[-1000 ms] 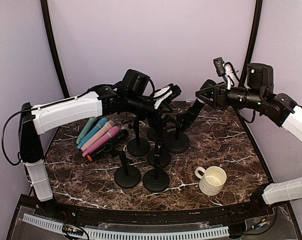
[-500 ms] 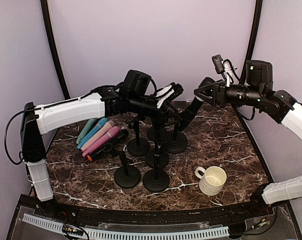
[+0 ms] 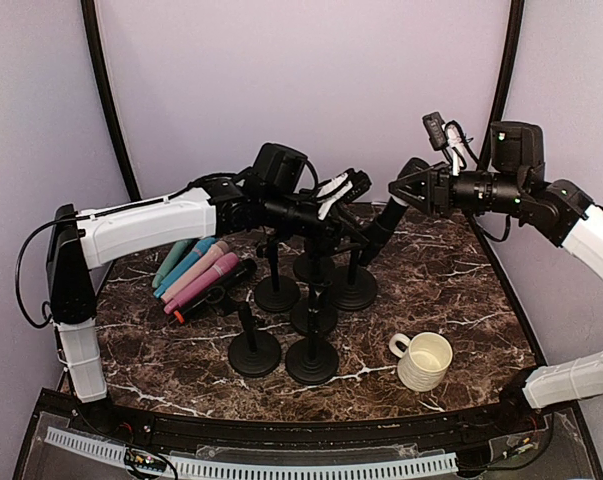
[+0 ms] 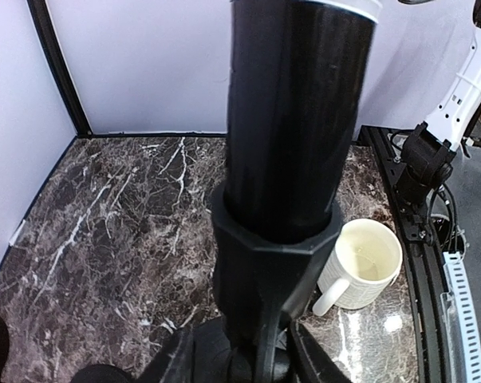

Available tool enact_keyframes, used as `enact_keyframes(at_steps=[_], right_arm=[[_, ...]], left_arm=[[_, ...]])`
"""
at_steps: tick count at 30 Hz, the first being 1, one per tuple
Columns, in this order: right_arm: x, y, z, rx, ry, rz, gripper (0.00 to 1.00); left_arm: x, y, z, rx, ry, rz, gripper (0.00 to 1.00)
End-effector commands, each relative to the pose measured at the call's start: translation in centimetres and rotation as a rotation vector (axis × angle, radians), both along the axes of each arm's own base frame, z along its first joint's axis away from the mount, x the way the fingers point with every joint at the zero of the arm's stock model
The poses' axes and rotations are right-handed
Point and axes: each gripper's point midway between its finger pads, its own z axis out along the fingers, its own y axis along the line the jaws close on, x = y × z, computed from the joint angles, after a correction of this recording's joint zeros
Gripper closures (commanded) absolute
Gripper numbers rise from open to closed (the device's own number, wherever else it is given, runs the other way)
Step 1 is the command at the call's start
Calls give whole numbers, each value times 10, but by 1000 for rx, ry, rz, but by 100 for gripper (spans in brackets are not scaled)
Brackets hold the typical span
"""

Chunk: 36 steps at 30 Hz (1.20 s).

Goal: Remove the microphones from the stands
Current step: Pass from the right arm to the left, then remove the microphone from the microphone stand.

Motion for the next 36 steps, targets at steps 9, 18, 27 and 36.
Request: enact_keyframes(at_steps=[9, 18, 27, 36], right_arm=[[-9, -11, 71, 221, -187, -45, 56], [2, -31, 29, 299, -97, -202, 7], [15, -38, -9, 274, -26, -306, 7], [22, -16, -18, 285, 17, -283, 16]], left_arm=[[3, -8, 12, -40, -6, 24, 98], [10, -17, 32, -146, 1, 52, 100], [8, -15, 35, -161, 15, 60, 100], [7, -13, 42, -163, 7, 58, 100]])
